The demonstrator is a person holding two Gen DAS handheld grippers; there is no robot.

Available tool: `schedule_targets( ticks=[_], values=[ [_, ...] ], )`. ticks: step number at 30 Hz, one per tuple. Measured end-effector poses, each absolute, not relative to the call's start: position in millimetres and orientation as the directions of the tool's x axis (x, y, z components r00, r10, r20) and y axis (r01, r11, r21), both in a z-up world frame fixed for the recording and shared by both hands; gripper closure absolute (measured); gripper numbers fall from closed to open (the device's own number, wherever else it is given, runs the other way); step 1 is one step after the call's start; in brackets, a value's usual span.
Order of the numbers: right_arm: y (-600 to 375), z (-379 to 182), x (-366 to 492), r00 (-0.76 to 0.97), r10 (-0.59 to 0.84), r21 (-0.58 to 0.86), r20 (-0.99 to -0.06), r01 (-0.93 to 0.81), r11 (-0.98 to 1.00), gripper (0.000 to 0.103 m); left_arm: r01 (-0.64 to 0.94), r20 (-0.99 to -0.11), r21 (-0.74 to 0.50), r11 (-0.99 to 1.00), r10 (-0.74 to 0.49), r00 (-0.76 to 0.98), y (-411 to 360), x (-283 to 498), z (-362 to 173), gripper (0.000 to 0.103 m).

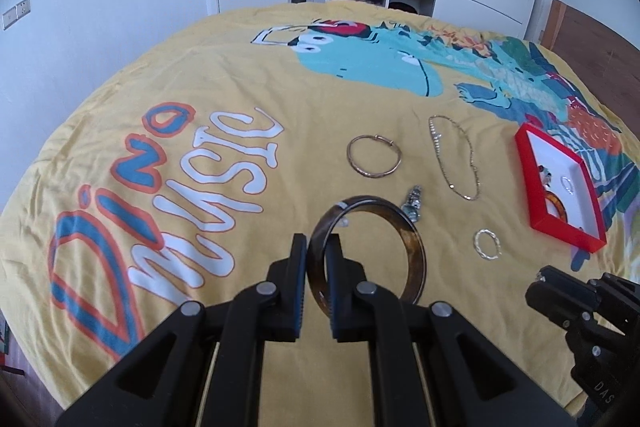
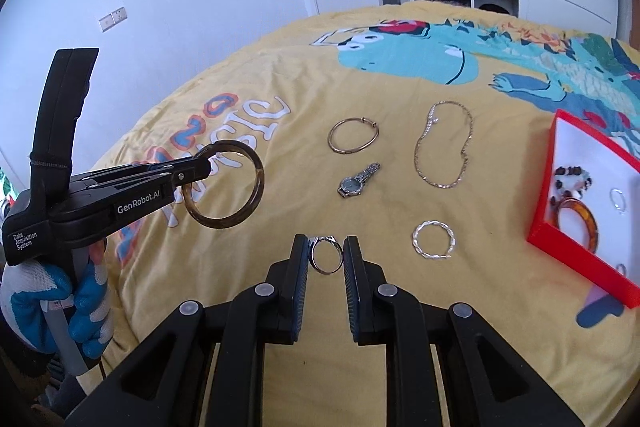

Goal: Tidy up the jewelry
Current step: 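Carry the dark brown bangle and silver ring into the red box and release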

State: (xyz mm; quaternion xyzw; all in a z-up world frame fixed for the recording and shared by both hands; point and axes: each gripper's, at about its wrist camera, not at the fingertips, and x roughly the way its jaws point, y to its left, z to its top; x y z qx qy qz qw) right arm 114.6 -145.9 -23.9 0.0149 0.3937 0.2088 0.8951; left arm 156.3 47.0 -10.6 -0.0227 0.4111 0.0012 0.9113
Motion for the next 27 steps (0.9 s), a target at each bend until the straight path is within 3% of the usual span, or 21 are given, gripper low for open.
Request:
schedule_targets(
  ticks=[7,15,27],
  values=[
    [-179.9,-1.1,82.4,0.659,0.338,0.175,-0.672,-0.302,0.937,0.086,0.027,-0.720,-0.026,0.999,-0.037,0.693,25.6,134.8,18.6,0.095],
    [-264.0,14.8,75.9,0.721,0.213,0.144,-0.659,-0.157,0.977,0.086,0.160,-0.706,-0.038,0.986,-0.140,0.695,-45.0,143.6,40.3,0.095],
    [-389.4,12.3,164.7,0.730,0.069,0.075,-0.680,-0.025,0.997,0.086,0.375,-0.719,-0.030,0.926,-0.281,0.635,-212.5,241.2,24.3,0.095]
  ],
)
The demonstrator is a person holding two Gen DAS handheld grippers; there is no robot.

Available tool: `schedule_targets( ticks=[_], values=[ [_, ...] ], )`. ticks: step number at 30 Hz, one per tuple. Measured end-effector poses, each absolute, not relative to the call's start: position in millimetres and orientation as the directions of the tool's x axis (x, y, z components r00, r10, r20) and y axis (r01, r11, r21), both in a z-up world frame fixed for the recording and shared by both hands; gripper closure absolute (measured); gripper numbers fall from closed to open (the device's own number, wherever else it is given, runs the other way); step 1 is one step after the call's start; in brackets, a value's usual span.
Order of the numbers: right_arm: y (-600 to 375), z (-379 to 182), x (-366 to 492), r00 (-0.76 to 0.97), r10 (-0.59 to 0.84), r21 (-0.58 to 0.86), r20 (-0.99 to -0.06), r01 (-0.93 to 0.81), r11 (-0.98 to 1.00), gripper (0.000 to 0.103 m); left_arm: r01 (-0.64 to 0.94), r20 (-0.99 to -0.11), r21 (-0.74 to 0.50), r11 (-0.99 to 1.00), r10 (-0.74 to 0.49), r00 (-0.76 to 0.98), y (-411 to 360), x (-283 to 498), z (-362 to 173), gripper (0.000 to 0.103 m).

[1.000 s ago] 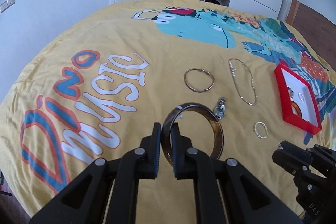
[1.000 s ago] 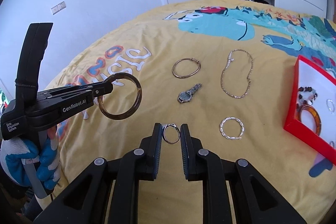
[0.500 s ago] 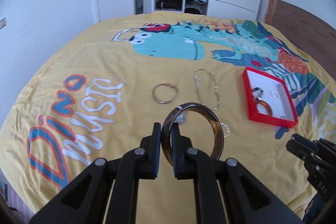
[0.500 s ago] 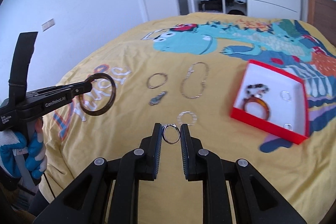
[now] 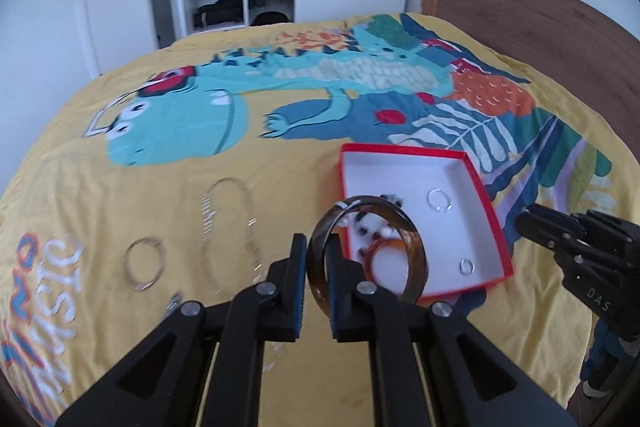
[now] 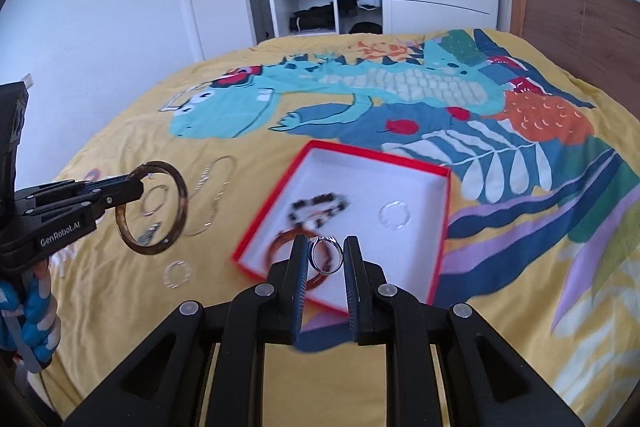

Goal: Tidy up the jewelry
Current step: 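Carry the dark brown bangle and silver ring into the red box and release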

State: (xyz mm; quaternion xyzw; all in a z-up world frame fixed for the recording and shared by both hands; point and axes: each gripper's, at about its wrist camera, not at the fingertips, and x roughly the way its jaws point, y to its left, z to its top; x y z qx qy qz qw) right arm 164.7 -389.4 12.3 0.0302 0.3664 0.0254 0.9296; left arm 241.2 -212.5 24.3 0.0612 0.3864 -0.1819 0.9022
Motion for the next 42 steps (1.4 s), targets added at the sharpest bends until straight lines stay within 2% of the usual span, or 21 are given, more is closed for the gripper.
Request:
schedule_targets(
  ticks=[11,16,24,33,36,40,42],
  values=[
    [-452.2,-38.9,277.2,0.671,0.051,0.041,-0.740,-0.030,0.999,0.086,0.389,-0.771,0.051,0.920,-0.211,0.600,-308.1,333.7,-39.3,0.095],
    [-455.8,-60.0,301.9,0.623,0.058,0.041,-0.780,-0.042,0.998,0.086,0.378,-0.797,0.057,0.924,-0.186,0.574,-317.6,348.8,-61.3,0.095],
    [-442.3,-89.6,323.2,0.541,0.001,-0.052,-0.841,-0.082,0.995,0.086,0.349,-0.832,0.074,0.934,-0.135,0.538,-317.0,356.5,-86.6,0.095],
    [-446.2,-85.5,319.4,0.549,-0.016,-0.060,-0.836,-0.061,0.996,0.084,0.355,-0.818,0.040,0.934,-0.173,0.549,-313.9,354.0,-79.0,0.093],
    [-450.5,-68.5,308.3,0.566,-0.025,-0.060,-0.824,-0.045,0.997,0.084,0.375,-0.808,0.029,0.926,-0.200,0.555,-312.7,347.8,-66.6,0.093],
    [-454.3,-41.1,292.4,0.586,-0.047,-0.074,-0.809,-0.022,0.997,0.081,0.392,-0.787,-0.005,0.920,-0.245,0.566,-305.2,332.2,-36.9,0.084],
    [-454.9,-21.5,277.5,0.601,-0.053,-0.069,-0.798,-0.003,0.998,0.080,0.392,-0.774,0.002,0.920,-0.247,0.583,-297.9,321.5,-18.0,0.084]
  ],
)
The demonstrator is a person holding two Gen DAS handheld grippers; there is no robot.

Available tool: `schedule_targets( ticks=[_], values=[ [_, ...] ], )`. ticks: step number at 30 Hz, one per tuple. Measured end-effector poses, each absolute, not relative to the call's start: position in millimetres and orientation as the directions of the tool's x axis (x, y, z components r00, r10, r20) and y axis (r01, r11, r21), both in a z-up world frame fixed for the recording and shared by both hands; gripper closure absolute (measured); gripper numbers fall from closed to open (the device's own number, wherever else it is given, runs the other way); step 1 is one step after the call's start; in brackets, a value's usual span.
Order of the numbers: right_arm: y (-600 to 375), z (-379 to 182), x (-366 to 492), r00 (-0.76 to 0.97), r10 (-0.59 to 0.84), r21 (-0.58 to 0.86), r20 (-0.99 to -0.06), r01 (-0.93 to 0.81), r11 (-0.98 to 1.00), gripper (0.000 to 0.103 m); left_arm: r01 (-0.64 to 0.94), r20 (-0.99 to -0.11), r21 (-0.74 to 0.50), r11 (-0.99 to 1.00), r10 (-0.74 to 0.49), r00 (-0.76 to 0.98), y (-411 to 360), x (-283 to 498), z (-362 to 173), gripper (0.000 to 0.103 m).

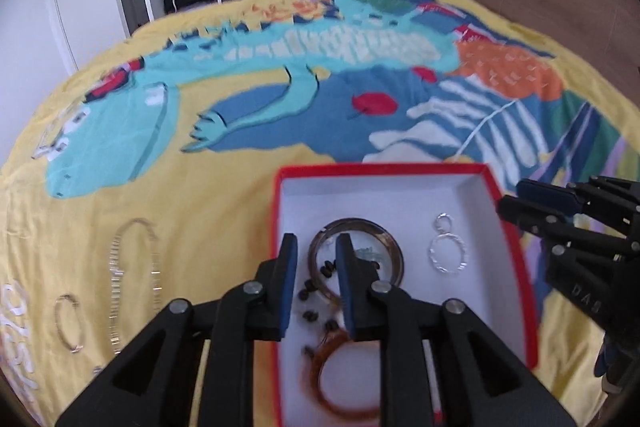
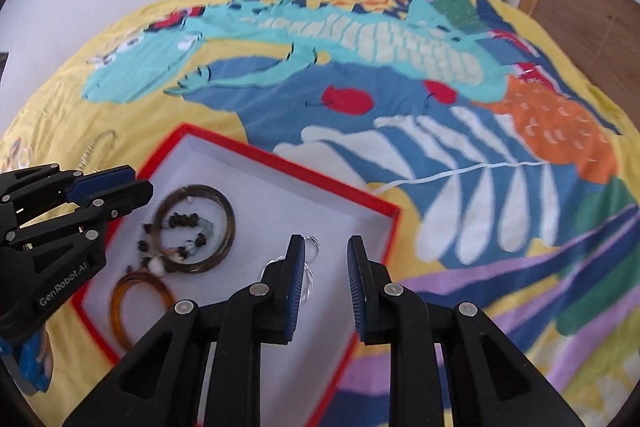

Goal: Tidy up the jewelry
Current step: 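Carry the dark brown bangle and silver ring into the red box and release, then lift both open tools out of the box toward the remaining jewelry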

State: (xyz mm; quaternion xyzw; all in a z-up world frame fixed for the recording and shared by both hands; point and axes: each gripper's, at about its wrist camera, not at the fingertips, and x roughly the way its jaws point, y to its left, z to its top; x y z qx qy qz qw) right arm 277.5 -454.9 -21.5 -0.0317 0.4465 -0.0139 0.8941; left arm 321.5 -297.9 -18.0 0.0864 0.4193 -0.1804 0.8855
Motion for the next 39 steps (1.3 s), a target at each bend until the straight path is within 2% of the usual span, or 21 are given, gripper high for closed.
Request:
schedule_targets(
  ticks=[6,17,18,20,22,29,39],
  values=[
    [-440.4,36.2,220.0,0.648,-0.067,-0.053,-0.759,0.042,0.998,0.076,0.331,-0.733,-0.043,0.943,-0.255,0.631,-240.8,279.1,54.7,0.084],
    [-358.4,125.4,96.6,0.737,-0.043,-0.017,-0.675,0.043,0.999,0.067,0.242,-0.640,-0.011,0.970,-0.193,0.744,-99.1,167.8,164.3,0.083],
    [-349.1,132.2,85.9,0.745,-0.040,-0.020,-0.666,0.036,0.999,0.067,0.233,-0.635,0.000,0.972,-0.180,0.751,-89.1,159.1,169.4,0.082],
    [-333.2,143.1,67.1,0.758,-0.033,-0.024,-0.651,0.024,0.999,0.065,0.197,-0.622,0.021,0.980,-0.141,0.770,-63.5,138.1,182.5,0.072],
    [-317.1,154.2,48.1,0.771,-0.028,-0.029,-0.636,0.012,1.000,0.065,0.166,-0.604,0.026,0.986,-0.117,0.788,-43.0,120.4,192.5,0.068],
    [-287.6,176.5,-0.5,0.805,0.001,0.009,-0.593,0.006,1.000,0.063,0.093,-0.553,0.032,0.995,-0.060,0.831,12.8,60.8,219.6,0.068],
    [-270.7,190.3,-37.1,0.823,0.008,0.045,-0.568,0.021,0.999,0.059,0.065,-0.543,-0.016,0.998,-0.063,0.837,43.6,24.0,221.0,0.067]
  ],
)
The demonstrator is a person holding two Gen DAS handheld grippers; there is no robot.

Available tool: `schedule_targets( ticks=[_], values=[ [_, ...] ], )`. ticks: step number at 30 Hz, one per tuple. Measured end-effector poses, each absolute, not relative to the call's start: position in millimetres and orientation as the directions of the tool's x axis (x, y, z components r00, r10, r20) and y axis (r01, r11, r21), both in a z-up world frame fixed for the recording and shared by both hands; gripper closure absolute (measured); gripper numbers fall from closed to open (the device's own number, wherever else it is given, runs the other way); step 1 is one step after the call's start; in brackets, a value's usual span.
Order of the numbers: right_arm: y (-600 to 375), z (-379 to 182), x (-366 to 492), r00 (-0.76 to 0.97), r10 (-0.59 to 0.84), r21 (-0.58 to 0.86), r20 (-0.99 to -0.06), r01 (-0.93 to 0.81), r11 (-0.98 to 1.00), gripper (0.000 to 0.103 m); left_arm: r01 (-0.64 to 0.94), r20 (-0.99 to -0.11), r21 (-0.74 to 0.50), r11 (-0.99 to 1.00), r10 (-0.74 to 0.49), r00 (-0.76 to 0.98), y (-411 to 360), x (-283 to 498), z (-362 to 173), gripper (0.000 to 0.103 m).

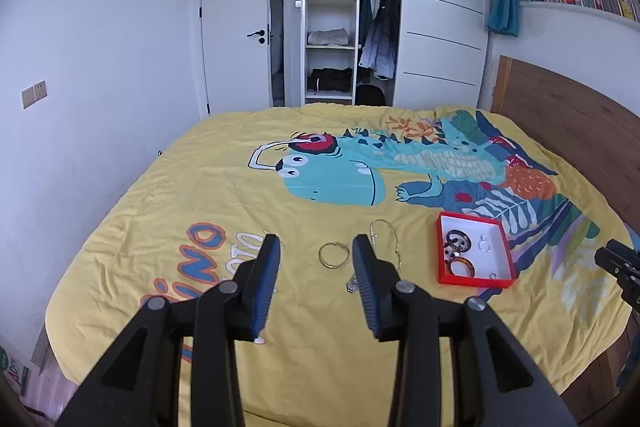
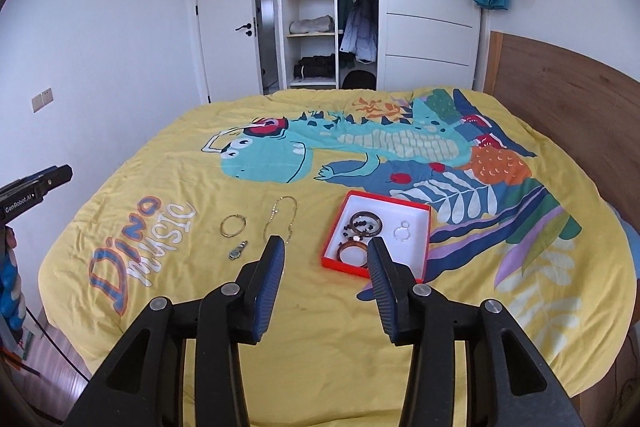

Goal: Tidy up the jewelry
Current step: 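Lift both open tools out of the box toward the remaining jewelry, then grasp the silver wristwatch with the left tool while the right grasps the twisted silver hoop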

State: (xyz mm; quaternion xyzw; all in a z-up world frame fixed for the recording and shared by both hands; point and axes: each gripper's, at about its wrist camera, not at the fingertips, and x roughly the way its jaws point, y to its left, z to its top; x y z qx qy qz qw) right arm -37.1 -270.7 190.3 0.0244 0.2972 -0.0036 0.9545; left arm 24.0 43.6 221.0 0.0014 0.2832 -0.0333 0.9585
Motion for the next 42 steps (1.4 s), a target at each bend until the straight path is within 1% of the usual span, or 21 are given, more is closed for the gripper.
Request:
schedule_targets(
  ticks=[6,8,10,13,19,24,28,30,42],
  values=[
    [-258.5,183.9,-36.6,0.819,0.019,0.044,-0.574,0.007,0.999,0.055,0.058,-0.559,-0.030,0.998,-0.064,0.826,53.8,23.7,209.4,0.066],
    [-256.6,177.8,-32.0,0.812,0.028,0.049,-0.583,0.001,0.999,0.054,0.052,-0.573,-0.030,0.998,-0.060,0.817,54.5,28.9,201.1,0.060],
    [-254.0,168.2,-24.8,0.801,0.037,0.052,-0.597,-0.007,0.999,0.054,0.047,-0.584,-0.027,0.999,-0.054,0.810,52.7,36.2,191.9,0.057],
    [-251.7,150.1,-10.0,0.781,0.050,0.062,-0.623,-0.015,0.998,0.054,0.047,-0.606,-0.023,0.999,-0.051,0.794,49.7,46.8,175.1,0.057],
    [-249.9,104.3,22.7,0.723,0.074,0.080,-0.687,-0.025,0.996,0.053,0.051,-0.674,-0.020,0.998,-0.051,0.737,42.0,79.1,124.6,0.056],
    [-244.4,69.5,44.8,0.677,0.096,0.096,-0.730,-0.037,0.995,0.053,0.057,-0.714,-0.031,0.998,-0.062,0.698,36.9,102.3,87.2,0.056],
    [-237.6,41.3,63.0,0.640,0.118,0.116,-0.760,-0.045,0.992,0.050,0.068,-0.742,-0.034,0.997,-0.071,0.666,34.4,119.3,59.4,0.056],
    [-235.2,27.8,72.1,0.621,0.131,0.126,-0.773,-0.052,0.991,0.050,0.070,-0.757,-0.037,0.997,-0.074,0.649,33.7,127.8,44.9,0.056],
    [-213.5,-41.1,127.7,0.526,0.202,0.164,-0.826,-0.119,0.979,0.048,0.105,-0.802,-0.060,0.993,-0.110,0.587,22.6,168.4,-15.1,0.056]
  ],
)
